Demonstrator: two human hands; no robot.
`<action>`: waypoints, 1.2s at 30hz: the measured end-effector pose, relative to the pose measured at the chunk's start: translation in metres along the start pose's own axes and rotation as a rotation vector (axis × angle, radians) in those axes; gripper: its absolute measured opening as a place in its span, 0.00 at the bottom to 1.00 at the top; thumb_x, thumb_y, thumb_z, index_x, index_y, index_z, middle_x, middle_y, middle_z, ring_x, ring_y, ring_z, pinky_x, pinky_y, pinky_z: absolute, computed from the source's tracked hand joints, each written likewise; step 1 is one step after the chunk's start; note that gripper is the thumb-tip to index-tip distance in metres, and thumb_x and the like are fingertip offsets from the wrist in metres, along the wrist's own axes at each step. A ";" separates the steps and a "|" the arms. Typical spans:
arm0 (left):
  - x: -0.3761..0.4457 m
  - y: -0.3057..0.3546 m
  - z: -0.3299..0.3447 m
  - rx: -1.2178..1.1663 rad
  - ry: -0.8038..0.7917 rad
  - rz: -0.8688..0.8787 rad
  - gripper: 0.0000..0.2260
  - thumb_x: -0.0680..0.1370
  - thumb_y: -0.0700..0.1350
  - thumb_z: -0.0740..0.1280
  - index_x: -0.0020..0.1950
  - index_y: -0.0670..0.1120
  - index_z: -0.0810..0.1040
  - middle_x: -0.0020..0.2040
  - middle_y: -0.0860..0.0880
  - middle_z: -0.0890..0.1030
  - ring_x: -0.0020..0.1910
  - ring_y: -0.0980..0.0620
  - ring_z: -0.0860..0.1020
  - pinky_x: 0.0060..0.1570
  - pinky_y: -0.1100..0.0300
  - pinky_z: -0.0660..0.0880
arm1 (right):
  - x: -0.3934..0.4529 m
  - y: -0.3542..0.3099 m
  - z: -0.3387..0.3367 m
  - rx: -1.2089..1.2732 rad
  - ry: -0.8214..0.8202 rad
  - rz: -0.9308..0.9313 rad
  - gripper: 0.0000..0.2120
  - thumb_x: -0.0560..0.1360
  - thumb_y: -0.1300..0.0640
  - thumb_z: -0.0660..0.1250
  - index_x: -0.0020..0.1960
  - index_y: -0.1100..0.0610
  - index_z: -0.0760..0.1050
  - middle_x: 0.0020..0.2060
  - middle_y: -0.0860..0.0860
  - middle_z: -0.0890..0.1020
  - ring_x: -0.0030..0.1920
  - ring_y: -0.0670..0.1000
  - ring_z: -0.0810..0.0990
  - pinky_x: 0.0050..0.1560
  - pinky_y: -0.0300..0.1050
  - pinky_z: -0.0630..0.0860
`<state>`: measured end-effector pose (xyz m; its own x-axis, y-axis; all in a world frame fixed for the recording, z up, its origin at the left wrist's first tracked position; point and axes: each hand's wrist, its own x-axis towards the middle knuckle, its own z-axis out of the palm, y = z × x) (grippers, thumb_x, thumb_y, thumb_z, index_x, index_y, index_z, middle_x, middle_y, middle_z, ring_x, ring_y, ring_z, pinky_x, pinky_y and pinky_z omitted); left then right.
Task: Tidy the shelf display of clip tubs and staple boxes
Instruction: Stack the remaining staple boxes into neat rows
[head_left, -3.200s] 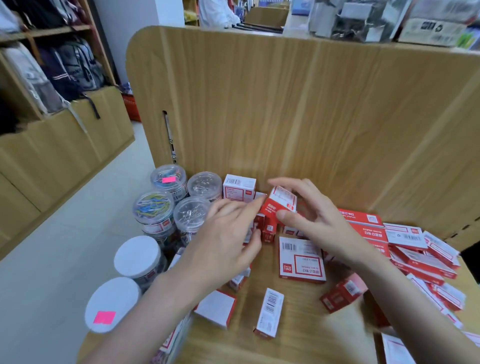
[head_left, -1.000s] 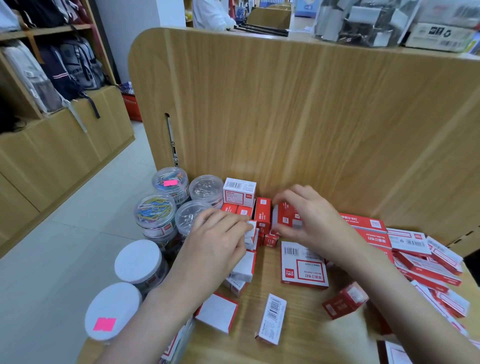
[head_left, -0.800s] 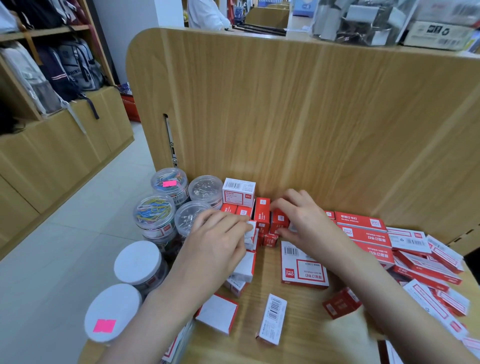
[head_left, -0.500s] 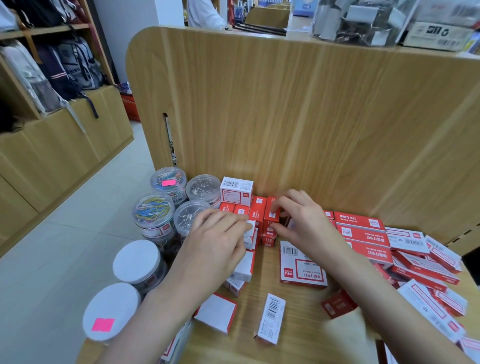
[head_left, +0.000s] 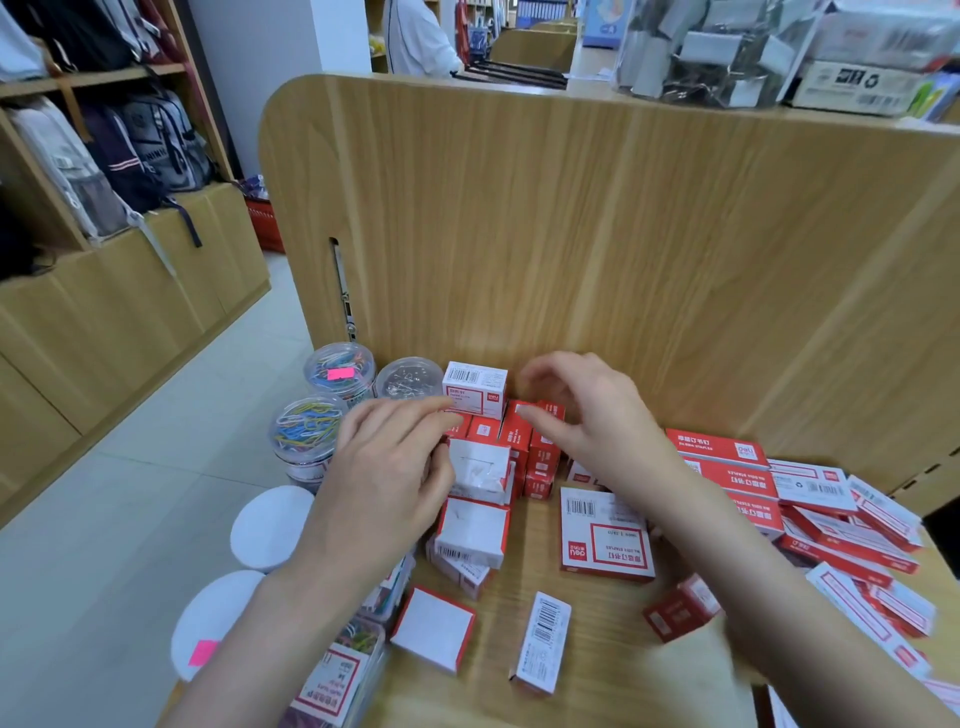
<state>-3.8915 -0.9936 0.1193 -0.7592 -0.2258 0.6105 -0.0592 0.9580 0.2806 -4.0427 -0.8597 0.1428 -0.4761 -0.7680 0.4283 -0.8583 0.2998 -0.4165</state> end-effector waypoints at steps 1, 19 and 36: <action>0.001 -0.001 -0.002 0.005 0.000 -0.011 0.14 0.73 0.44 0.58 0.52 0.44 0.80 0.53 0.51 0.80 0.52 0.54 0.73 0.58 0.60 0.61 | 0.005 -0.004 0.005 -0.010 -0.011 -0.020 0.12 0.72 0.56 0.69 0.54 0.57 0.74 0.46 0.50 0.79 0.48 0.51 0.73 0.49 0.42 0.68; 0.006 -0.006 0.013 0.191 -0.267 0.203 0.24 0.60 0.48 0.78 0.53 0.44 0.78 0.45 0.48 0.76 0.47 0.50 0.67 0.53 0.55 0.61 | -0.021 0.011 -0.010 0.018 -0.089 0.026 0.15 0.67 0.56 0.73 0.45 0.55 0.67 0.51 0.48 0.68 0.38 0.47 0.73 0.43 0.45 0.72; 0.033 0.013 -0.005 -0.440 -0.104 -0.212 0.19 0.68 0.37 0.74 0.51 0.56 0.75 0.56 0.56 0.66 0.48 0.64 0.75 0.42 0.70 0.75 | -0.009 0.001 -0.013 0.505 -0.044 0.130 0.22 0.60 0.53 0.78 0.46 0.47 0.69 0.48 0.51 0.73 0.50 0.51 0.78 0.50 0.50 0.78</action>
<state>-3.9145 -0.9896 0.1465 -0.8222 -0.3673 0.4348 0.0426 0.7220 0.6906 -4.0423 -0.8449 0.1491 -0.5546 -0.7691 0.3177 -0.5885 0.0926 -0.8032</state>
